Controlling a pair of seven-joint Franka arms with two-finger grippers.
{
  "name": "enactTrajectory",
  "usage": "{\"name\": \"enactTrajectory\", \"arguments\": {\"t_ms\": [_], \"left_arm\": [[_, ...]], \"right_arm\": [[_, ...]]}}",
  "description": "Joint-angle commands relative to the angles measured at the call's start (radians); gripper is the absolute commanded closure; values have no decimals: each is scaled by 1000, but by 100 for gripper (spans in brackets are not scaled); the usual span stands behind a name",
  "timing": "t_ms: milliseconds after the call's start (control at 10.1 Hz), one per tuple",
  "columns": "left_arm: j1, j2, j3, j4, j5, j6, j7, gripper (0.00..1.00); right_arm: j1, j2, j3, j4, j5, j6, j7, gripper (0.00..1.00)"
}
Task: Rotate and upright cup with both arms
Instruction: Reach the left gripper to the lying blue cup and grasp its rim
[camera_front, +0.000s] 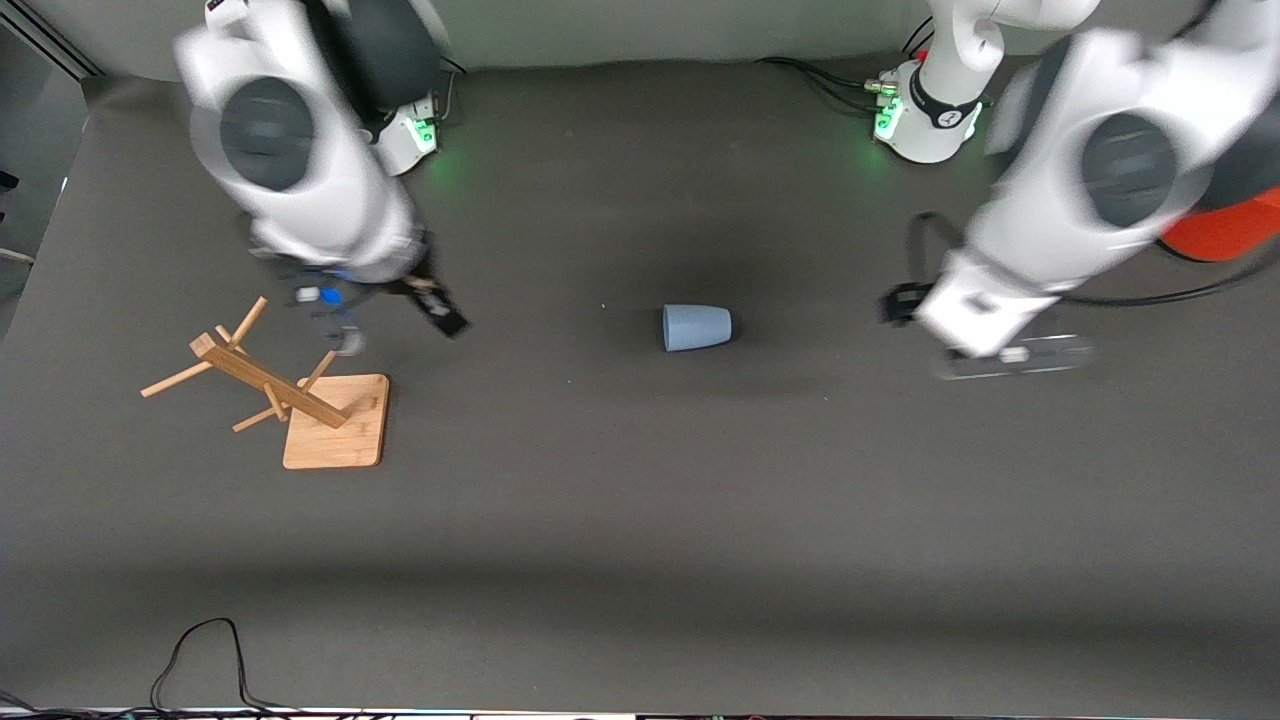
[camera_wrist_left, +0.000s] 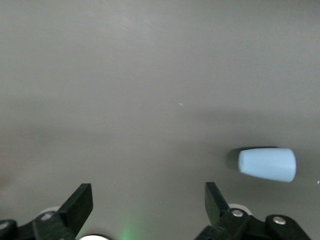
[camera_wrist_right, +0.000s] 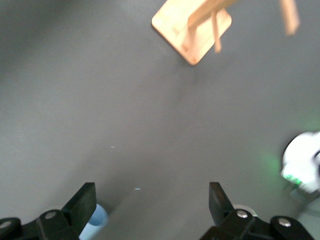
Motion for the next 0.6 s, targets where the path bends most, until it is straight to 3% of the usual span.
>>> {"name": "enactTrajectory", "arguments": {"t_ms": [0,497], "left_arm": [[-142,84,17,27,20,61,-210,0],[-420,388,22,214,130,-32,-566,0]], "right_arm": [[-154,-138,16,-142,12,17,-351,0],[-435,-181,38,-162,7,38,-993,0]]}}
